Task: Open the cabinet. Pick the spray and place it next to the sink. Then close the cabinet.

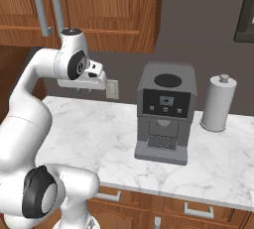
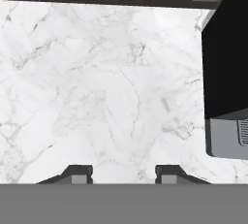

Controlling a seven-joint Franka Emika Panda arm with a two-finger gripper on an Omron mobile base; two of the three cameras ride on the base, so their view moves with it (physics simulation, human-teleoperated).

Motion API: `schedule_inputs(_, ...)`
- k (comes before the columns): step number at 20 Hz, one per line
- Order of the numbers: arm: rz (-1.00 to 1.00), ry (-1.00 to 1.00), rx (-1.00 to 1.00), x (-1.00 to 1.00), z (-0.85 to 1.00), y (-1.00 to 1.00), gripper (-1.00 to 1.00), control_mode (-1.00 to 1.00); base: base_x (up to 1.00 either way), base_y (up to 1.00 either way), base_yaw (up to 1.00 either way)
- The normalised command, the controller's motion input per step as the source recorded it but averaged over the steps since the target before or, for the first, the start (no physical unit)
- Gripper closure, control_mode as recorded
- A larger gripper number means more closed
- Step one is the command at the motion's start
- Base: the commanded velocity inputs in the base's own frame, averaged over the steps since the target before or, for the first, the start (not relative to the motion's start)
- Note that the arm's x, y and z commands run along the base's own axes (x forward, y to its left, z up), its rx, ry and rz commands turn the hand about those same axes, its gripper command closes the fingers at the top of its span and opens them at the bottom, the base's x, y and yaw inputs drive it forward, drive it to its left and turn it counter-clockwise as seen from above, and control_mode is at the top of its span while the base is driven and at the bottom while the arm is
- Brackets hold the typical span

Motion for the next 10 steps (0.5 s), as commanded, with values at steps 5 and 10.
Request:
schedule_inputs(5,0.01,-0.02,0.0,-0.1,0.0,0.01,-1.0,-1.0,0.0,0.0,0.0)
schedule_inputs(10,0.02,-0.43,-0.05,-0.34,-0.01,0.16,-1.0,-1.0,0.0,0.0,0.0)
